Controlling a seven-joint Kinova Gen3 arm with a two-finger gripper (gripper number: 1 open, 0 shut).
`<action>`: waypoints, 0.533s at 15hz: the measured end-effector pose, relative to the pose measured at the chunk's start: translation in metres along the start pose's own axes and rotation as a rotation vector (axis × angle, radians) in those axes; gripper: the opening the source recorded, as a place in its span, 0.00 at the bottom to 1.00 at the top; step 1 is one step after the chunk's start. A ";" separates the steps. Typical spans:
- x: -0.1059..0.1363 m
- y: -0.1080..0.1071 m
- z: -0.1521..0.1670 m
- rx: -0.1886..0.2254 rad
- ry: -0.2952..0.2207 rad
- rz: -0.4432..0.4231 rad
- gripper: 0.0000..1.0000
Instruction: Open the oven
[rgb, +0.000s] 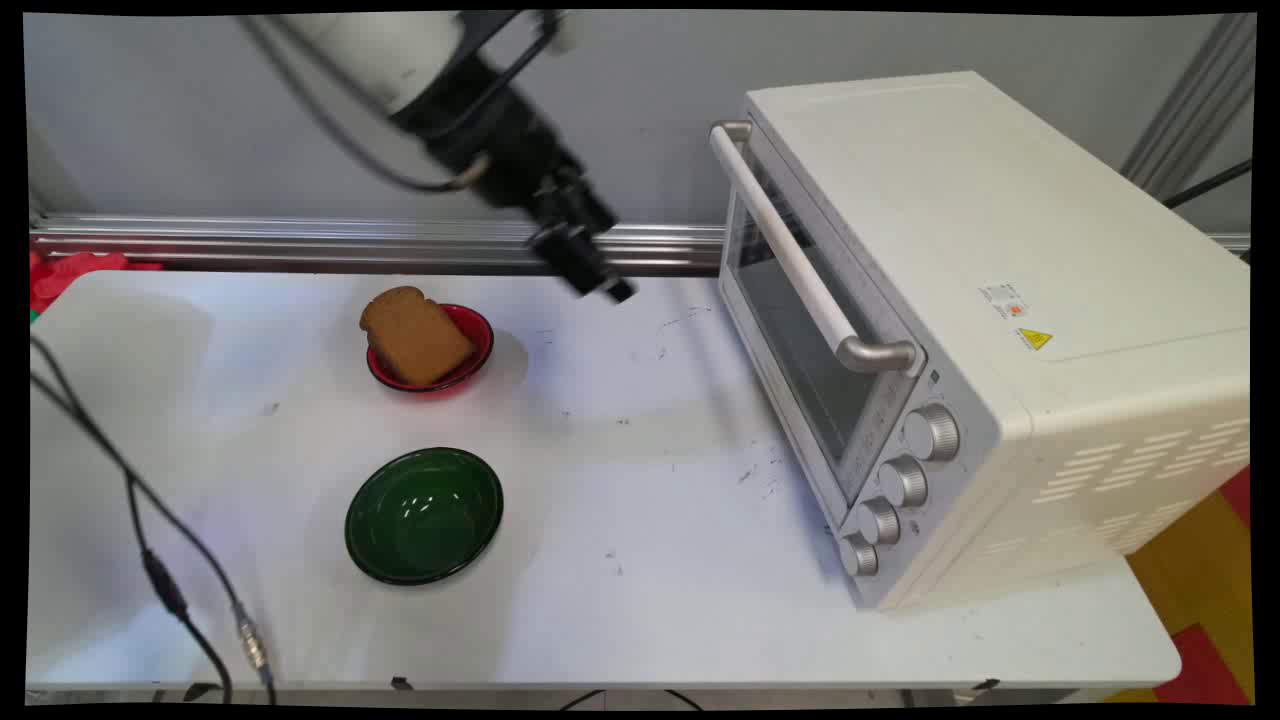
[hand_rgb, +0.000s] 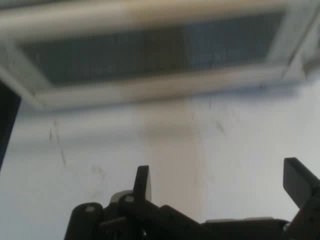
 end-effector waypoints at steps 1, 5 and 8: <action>0.009 0.000 0.002 0.001 0.009 -0.005 1.00; 0.063 -0.006 0.014 0.012 0.057 -0.029 1.00; 0.090 -0.011 0.021 0.014 0.071 -0.040 1.00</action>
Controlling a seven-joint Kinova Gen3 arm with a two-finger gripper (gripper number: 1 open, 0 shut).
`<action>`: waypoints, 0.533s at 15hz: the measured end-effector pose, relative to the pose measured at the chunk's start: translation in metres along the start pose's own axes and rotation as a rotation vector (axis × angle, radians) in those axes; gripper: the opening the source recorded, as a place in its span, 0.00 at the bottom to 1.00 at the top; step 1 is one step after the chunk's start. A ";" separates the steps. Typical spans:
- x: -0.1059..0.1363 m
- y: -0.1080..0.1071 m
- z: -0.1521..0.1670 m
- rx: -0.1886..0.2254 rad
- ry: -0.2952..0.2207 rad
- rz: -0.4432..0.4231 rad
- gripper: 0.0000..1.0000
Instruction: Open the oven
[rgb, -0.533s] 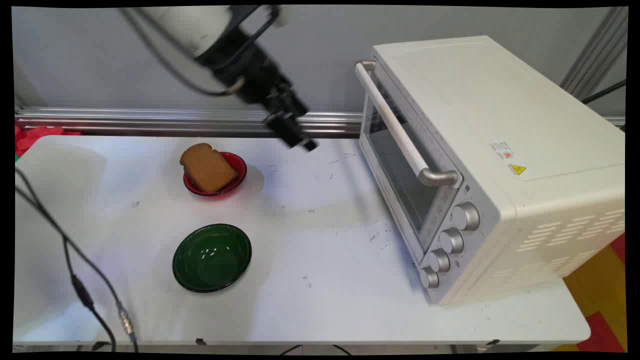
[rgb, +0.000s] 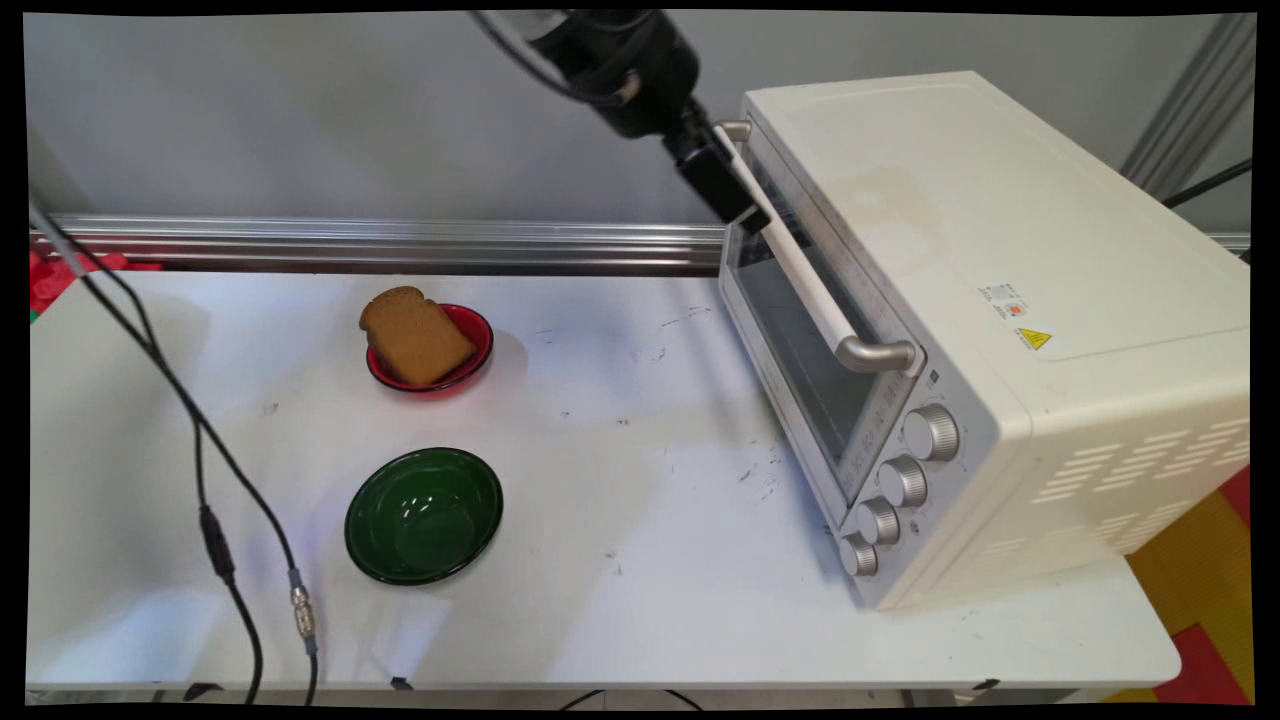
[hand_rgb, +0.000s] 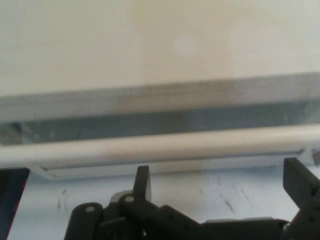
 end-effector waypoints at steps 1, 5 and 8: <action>0.006 -0.001 0.003 -0.001 0.000 -0.004 1.00; 0.020 -0.008 0.013 -0.012 -0.016 -0.007 1.00; 0.026 -0.015 0.021 -0.021 -0.028 -0.004 1.00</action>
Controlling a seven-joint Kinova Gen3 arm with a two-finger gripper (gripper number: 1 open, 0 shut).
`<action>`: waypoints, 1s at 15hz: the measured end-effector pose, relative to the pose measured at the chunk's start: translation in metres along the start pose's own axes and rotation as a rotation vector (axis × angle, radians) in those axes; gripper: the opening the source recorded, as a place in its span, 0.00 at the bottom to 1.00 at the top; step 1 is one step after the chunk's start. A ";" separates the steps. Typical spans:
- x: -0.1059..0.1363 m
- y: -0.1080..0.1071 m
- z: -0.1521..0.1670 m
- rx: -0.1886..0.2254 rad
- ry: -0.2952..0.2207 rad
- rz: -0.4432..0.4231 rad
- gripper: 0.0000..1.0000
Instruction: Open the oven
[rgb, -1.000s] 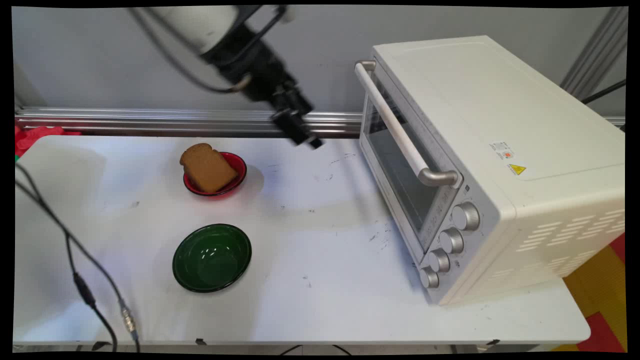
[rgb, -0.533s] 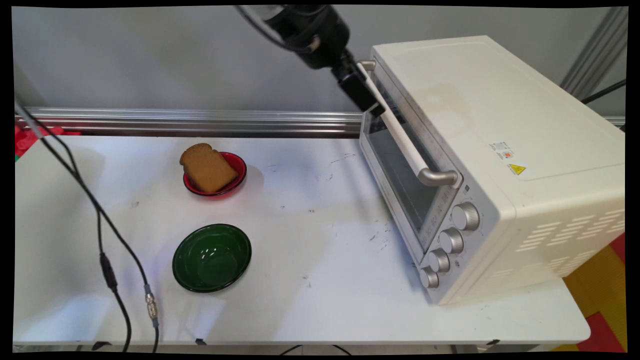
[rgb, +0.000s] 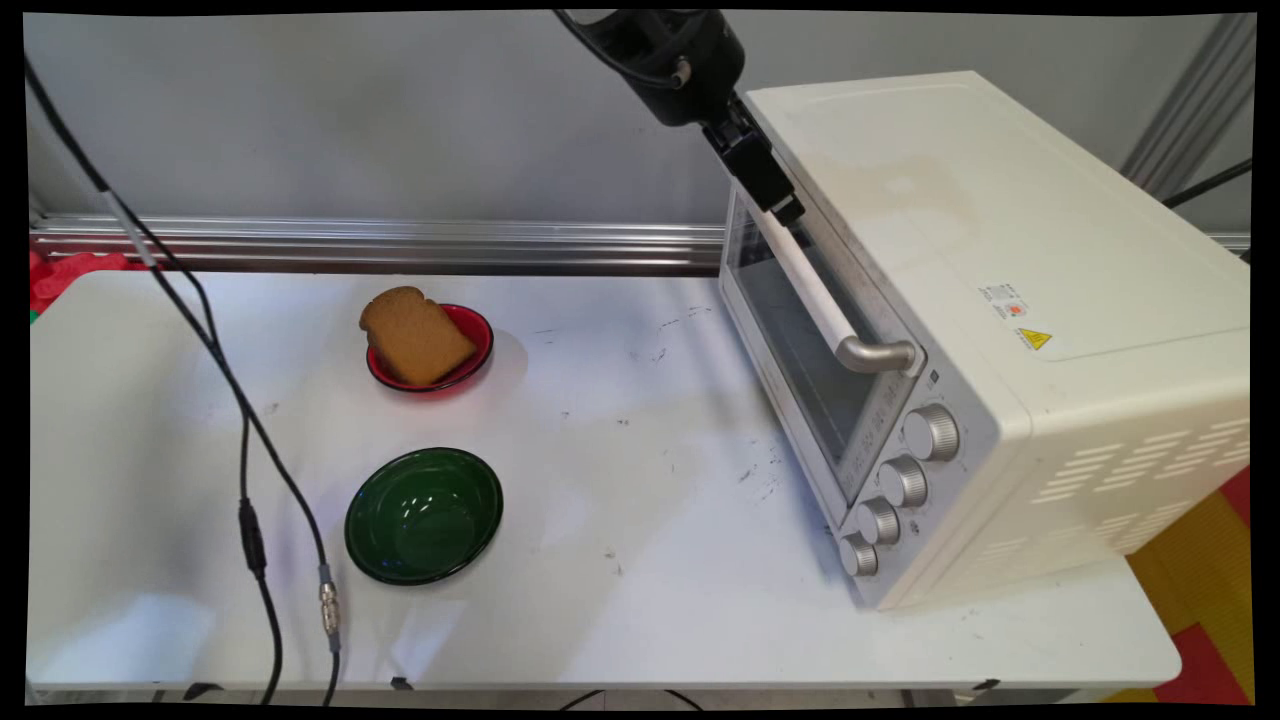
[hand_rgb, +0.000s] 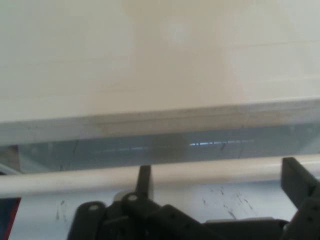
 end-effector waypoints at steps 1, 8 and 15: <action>0.002 -0.002 0.002 -0.004 -0.001 0.000 1.00; 0.009 -0.014 0.012 -0.016 -0.002 0.005 0.00; 0.010 -0.021 0.025 -0.036 -0.005 -0.015 0.00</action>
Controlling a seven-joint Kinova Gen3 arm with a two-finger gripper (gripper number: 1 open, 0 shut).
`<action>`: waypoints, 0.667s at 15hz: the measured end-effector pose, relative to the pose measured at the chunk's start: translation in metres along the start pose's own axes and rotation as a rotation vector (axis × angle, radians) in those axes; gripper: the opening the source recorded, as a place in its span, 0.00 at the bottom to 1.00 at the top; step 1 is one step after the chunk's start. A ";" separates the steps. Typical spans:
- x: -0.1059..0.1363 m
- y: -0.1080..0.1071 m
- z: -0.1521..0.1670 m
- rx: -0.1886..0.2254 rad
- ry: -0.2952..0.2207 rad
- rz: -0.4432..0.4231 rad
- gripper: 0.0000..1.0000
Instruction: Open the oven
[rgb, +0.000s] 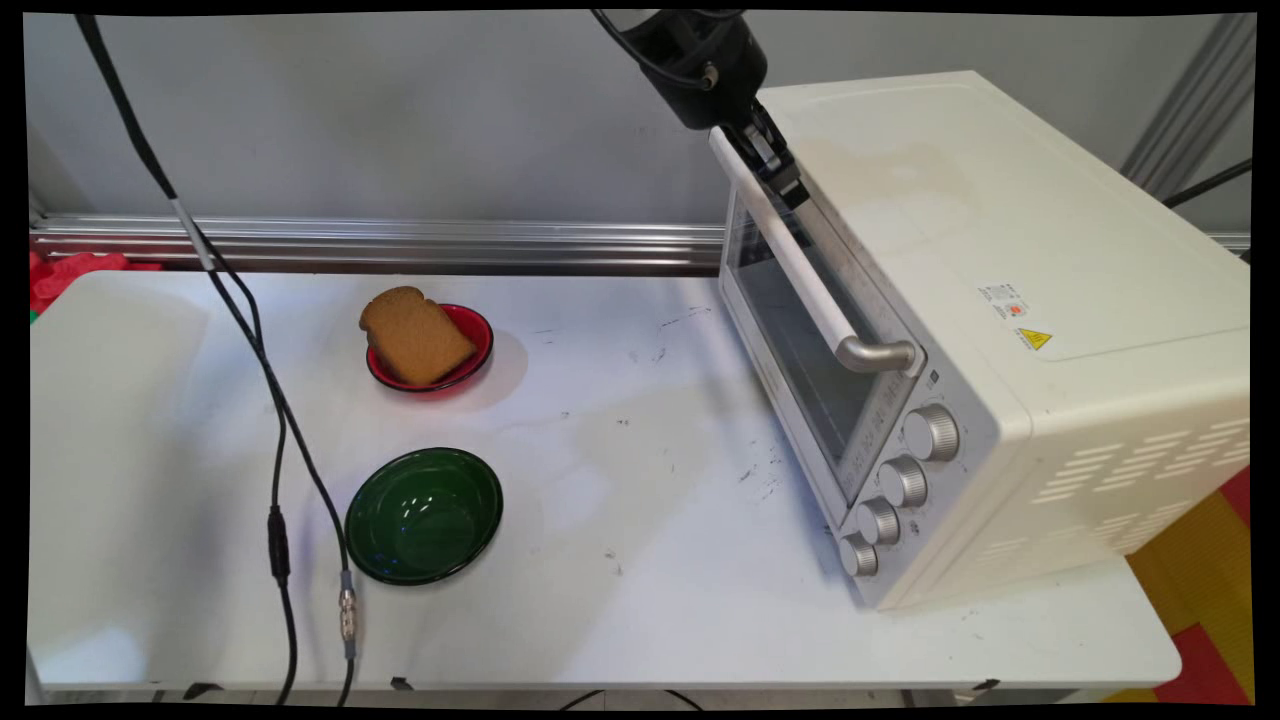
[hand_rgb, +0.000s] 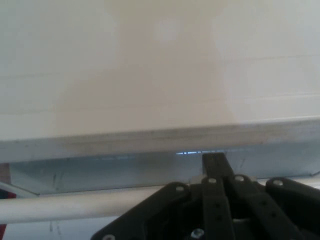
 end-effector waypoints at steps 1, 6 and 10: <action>0.000 -0.001 0.001 -0.001 0.000 -0.002 0.00; -0.004 -0.004 0.013 -0.008 0.001 -0.017 0.00; -0.008 -0.006 0.022 -0.010 0.006 -0.030 0.00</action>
